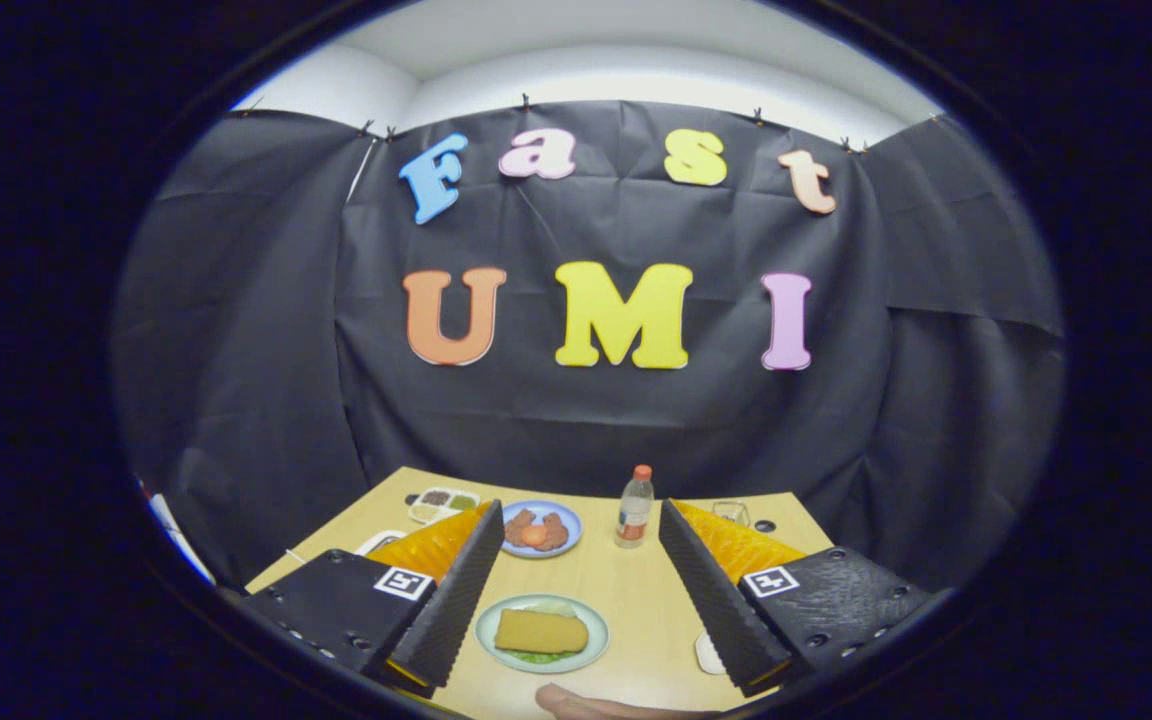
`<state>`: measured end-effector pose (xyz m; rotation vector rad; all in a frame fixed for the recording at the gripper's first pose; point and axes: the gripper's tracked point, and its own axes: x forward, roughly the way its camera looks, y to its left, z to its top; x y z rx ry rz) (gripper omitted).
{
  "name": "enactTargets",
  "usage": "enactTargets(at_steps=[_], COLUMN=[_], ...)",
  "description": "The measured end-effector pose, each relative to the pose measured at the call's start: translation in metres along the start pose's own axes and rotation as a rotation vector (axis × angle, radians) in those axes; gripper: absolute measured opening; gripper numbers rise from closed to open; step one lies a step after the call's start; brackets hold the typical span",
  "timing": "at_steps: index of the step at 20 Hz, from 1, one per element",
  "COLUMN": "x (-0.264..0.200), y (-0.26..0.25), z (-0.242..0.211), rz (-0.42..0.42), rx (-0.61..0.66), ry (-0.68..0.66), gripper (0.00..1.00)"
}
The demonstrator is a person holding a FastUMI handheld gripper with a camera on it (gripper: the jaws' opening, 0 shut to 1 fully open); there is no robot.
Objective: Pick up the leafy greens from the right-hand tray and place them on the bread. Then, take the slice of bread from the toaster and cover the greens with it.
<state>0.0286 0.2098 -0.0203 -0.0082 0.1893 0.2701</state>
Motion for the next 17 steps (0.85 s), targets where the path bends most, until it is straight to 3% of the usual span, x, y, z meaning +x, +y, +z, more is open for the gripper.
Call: enactTargets(at_steps=[17], x=[-0.024], y=[-0.013], z=[0.025], rz=[0.004], rx=[0.002], ry=[-0.094], gripper=[0.96])
